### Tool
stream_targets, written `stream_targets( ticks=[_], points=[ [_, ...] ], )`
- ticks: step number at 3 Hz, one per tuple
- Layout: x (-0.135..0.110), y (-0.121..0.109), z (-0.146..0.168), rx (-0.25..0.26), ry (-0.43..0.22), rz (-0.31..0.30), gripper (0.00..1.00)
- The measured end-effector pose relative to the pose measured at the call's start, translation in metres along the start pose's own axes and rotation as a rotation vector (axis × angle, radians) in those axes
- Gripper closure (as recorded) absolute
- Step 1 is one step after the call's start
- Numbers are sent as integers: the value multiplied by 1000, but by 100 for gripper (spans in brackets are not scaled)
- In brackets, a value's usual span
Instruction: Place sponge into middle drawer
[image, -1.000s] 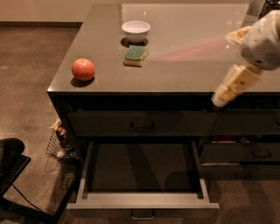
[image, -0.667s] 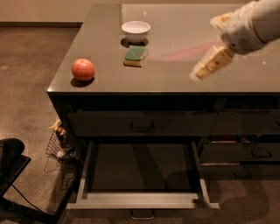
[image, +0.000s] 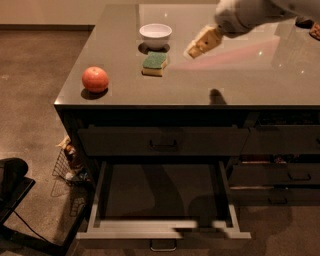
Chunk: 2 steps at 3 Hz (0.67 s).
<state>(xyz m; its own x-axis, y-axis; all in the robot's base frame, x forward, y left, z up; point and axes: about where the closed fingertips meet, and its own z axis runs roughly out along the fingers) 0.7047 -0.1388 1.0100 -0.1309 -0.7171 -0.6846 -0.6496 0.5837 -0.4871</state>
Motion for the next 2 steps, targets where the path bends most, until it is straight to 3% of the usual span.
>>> stream_targets(
  ticks=[2],
  points=[
    [-17, 4, 21, 1, 12, 49, 0]
  ],
)
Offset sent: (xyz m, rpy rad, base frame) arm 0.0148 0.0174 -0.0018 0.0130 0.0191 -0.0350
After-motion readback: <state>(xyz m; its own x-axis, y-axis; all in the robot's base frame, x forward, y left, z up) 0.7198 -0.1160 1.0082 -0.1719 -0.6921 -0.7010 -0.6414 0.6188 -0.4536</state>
